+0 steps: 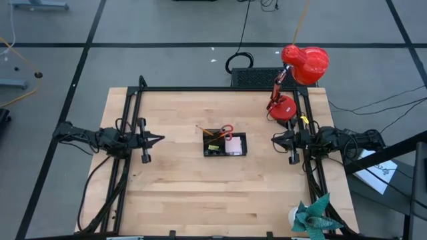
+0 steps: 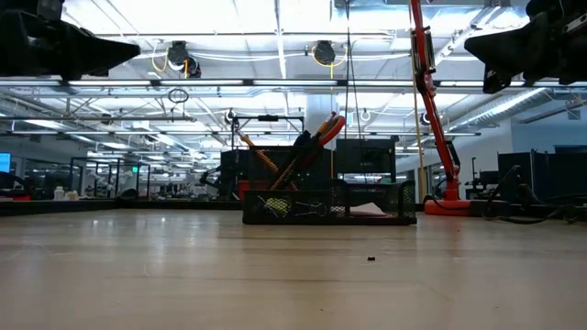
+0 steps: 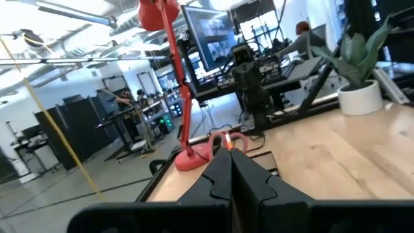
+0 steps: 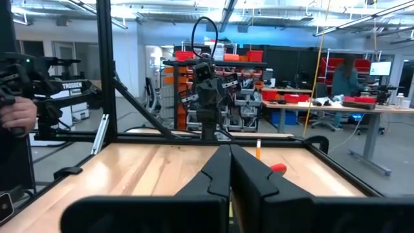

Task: Pick and place office supplies into organizer
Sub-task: Return to Home Position

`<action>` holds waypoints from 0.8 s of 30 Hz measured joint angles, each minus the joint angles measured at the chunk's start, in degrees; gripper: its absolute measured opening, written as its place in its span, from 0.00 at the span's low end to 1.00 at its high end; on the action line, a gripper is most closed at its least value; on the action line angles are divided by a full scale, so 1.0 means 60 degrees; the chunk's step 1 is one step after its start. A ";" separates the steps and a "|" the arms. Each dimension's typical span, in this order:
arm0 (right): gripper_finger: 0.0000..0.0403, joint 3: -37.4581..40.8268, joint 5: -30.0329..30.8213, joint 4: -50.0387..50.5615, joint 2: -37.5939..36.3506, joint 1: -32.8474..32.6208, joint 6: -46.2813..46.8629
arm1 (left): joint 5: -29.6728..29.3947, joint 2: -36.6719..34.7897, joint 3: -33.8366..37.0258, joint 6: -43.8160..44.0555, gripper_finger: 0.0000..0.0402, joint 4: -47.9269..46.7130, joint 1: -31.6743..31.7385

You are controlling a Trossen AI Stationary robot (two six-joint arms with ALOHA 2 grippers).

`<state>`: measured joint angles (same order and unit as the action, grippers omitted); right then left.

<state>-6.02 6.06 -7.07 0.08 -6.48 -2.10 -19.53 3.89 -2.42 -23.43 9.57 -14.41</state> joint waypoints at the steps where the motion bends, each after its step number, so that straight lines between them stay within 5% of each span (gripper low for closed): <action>1: 0.00 0.0000 -0.0011 0.0004 0.0000 0.0000 0.0017 | 0.0113 -0.0129 0.0000 0.0065 0.00 -0.0118 -0.0001; 10: 0.00 0.0000 -0.0032 -0.0052 0.0000 0.0000 0.0162 | 0.1081 -0.0504 0.0000 0.0435 0.00 -0.0526 -0.0392; 24: 0.00 0.0004 -0.0040 0.0081 0.0000 0.0000 -0.0008 | 0.0784 -0.0500 0.0000 0.1108 0.00 -0.0847 -0.0612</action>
<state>-6.00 5.82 -6.58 0.08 -6.48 -2.15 -14.83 0.89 -2.42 -16.79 4.49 -18.09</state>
